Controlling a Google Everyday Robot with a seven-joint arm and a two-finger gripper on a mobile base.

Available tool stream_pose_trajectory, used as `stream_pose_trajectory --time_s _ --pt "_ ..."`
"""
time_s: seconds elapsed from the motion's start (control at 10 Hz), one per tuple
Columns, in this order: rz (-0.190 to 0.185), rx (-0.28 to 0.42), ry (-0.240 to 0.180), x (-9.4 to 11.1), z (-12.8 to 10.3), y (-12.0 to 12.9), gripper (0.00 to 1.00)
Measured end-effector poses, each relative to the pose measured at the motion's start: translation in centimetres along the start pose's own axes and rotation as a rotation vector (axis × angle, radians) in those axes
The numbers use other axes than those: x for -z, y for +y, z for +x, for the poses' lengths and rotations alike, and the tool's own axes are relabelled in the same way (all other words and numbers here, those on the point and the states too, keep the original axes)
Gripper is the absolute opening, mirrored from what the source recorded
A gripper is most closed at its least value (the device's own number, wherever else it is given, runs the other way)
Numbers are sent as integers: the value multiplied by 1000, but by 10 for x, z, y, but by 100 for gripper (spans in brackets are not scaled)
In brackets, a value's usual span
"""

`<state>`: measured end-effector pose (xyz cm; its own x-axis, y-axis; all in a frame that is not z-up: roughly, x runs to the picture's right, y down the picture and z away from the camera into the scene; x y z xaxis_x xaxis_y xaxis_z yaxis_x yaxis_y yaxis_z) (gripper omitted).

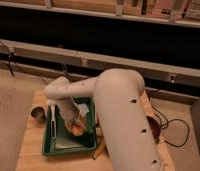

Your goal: Place apple in table surface

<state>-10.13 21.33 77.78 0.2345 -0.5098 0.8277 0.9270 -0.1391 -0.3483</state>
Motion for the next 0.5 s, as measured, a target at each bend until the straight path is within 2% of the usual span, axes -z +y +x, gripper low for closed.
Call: stream_pose_trajectory --time_s 0.3,0.5 --pt "-1 -103 32 18 -11 24 0" --pt "7 -171 39 19 -16 47 0"
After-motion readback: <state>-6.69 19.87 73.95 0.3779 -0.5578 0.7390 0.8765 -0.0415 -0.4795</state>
